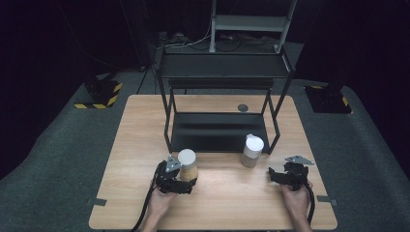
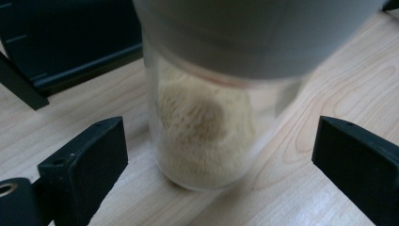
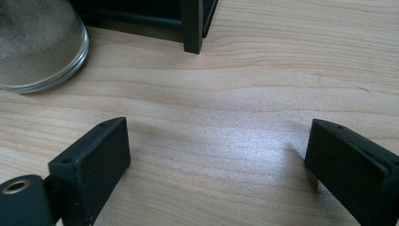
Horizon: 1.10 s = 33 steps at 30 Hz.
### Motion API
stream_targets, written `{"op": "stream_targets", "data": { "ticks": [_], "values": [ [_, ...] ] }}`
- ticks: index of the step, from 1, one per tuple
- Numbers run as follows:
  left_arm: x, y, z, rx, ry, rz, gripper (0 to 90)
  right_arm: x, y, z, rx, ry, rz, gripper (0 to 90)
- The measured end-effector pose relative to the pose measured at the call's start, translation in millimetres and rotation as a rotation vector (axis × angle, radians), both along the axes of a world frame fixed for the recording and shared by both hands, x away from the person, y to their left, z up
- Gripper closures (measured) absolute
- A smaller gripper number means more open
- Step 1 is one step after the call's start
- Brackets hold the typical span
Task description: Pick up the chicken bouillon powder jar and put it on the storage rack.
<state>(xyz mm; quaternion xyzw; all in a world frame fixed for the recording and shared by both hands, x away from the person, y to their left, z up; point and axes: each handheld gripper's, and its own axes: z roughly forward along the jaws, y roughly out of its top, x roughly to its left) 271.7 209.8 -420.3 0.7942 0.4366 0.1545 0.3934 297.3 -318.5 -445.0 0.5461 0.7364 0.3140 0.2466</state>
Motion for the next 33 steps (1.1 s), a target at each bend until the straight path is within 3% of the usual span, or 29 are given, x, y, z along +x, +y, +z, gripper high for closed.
{"op": "stream_targets", "data": {
  "ticks": [8,16,33],
  "values": [
    [10.8,-3.2,3.7,-0.024,0.015,0.008,8.3,0.0,0.0,-0.1,0.000,0.000,0.000,6.5],
    [17.3,-15.5,7.2,0.006,0.007,0.031,12.3,0.0,0.0,-0.1,0.000,0.000,0.000,6.5],
    [16.1,-22.1,2.5,0.014,-0.033,0.044,29.0,0.0,0.0,0.0,0.000,0.000,0.000,6.5]
  ]
}}
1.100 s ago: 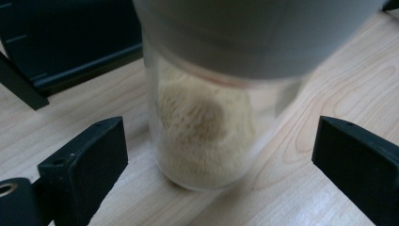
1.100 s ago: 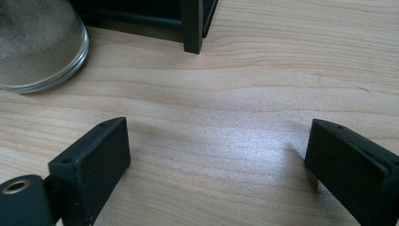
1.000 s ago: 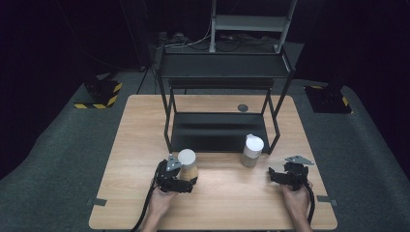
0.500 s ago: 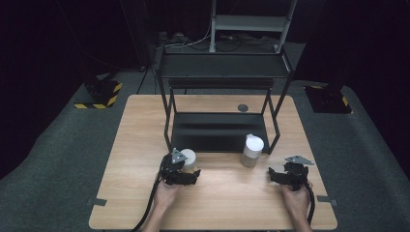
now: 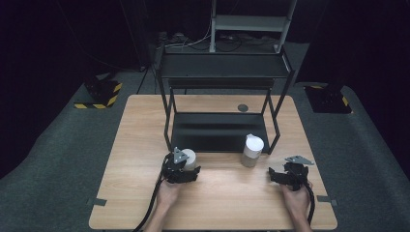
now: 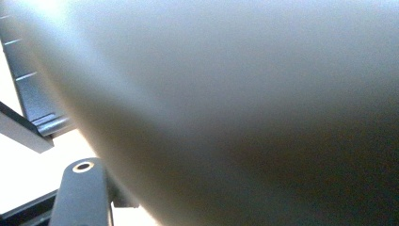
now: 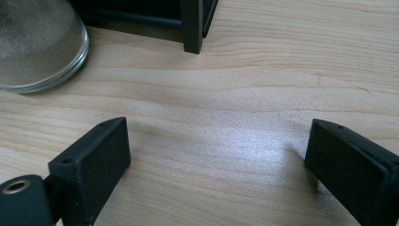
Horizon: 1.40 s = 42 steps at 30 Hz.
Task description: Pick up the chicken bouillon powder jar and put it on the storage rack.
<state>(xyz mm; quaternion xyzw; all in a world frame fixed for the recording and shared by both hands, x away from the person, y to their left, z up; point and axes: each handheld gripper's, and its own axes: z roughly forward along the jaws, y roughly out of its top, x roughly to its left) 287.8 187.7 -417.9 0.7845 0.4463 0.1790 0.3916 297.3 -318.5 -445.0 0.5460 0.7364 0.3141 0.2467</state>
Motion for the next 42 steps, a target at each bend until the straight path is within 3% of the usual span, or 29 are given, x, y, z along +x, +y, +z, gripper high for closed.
{"op": "stream_targets", "data": {
  "ticks": [14,22,27,42],
  "values": [
    [-2.5,-0.3,-1.7,0.009,-0.022,-0.011,30.3,0.1,-0.1,0.0,0.000,0.000,0.000,6.5],
    [-0.7,0.2,3.4,0.018,-0.007,-0.026,30.5,0.1,-0.2,0.0,0.000,0.000,0.000,6.5],
    [1.0,1.1,12.3,0.024,0.001,-0.042,30.6,0.1,-0.2,0.0,0.000,0.000,0.000,6.5],
    [18.2,14.8,45.0,-0.018,0.053,-0.082,30.7,0.2,0.0,-0.1,0.001,0.000,-0.001,6.3]
  ]
}}
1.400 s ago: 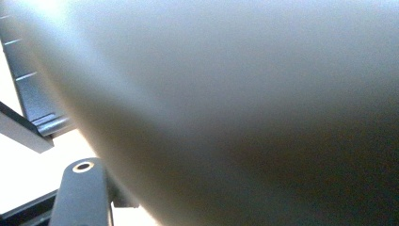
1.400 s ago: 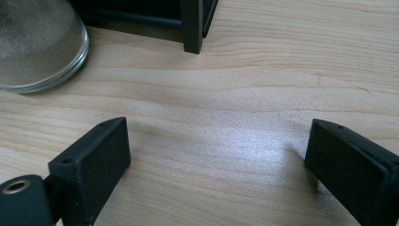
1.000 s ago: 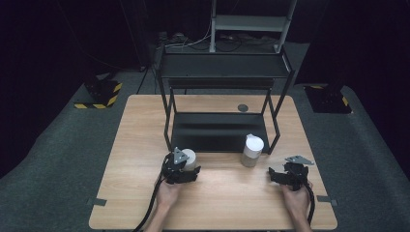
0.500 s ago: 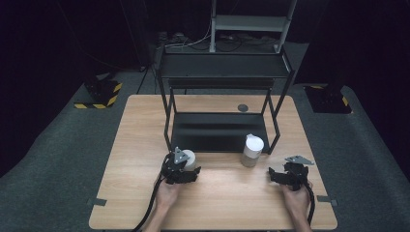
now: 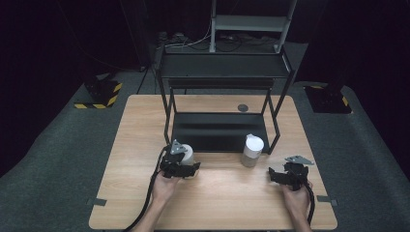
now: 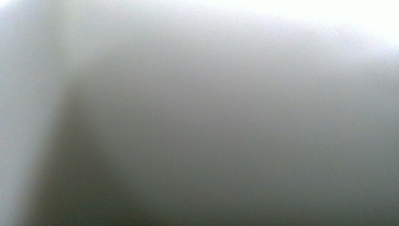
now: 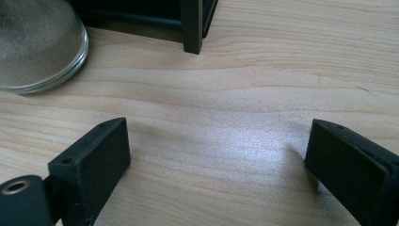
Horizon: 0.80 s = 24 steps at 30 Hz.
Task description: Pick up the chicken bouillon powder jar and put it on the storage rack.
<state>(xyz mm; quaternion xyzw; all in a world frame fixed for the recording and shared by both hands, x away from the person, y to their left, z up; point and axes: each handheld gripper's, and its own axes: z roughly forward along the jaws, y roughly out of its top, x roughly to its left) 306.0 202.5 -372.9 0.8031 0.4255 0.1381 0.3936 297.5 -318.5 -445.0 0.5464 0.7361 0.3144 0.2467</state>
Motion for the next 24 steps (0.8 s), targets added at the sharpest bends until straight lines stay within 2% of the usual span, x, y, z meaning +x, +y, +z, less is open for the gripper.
{"op": "stream_targets", "data": {
  "ticks": [3,12,20,24],
  "values": [
    [3.0,1.0,7.4,-0.010,0.004,-0.004,30.7,0.0,0.0,0.0,0.000,0.000,0.000,6.4],
    [12.8,-1.7,36.9,-0.004,0.002,-0.031,30.7,0.0,0.0,0.0,0.000,0.000,0.000,6.3],
    [21.9,-5.8,66.9,0.000,0.001,-0.067,30.8,0.0,0.0,0.0,0.000,0.000,0.000,6.3],
    [28.3,-6.4,83.8,-0.012,0.004,-0.088,30.8,0.0,0.0,0.0,0.000,0.000,0.000,6.3]
  ]
}}
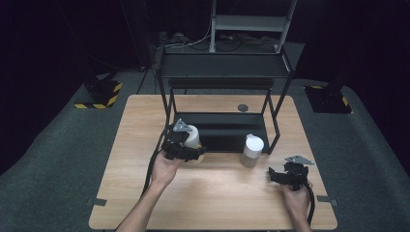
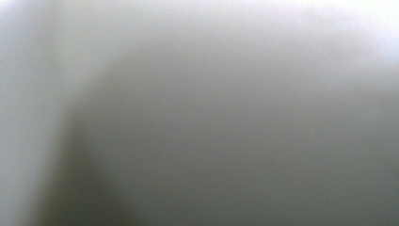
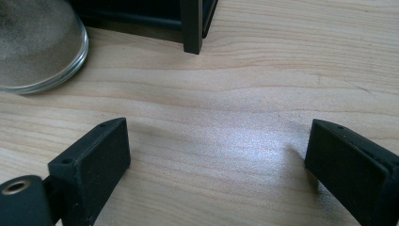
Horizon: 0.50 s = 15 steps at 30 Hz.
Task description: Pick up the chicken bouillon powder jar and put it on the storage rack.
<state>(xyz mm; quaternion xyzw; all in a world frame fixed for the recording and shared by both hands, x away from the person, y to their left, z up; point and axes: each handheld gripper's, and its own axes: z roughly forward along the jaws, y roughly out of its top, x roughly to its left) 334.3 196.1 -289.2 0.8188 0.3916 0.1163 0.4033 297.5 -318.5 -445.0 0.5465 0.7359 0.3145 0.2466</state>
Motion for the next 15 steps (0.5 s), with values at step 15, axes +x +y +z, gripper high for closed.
{"op": "stream_targets", "data": {
  "ticks": [15],
  "values": [
    [22.7,-11.7,68.5,0.026,-0.010,-0.019,30.9,0.0,0.0,0.0,-0.001,0.000,0.000,6.3]
  ]
}}
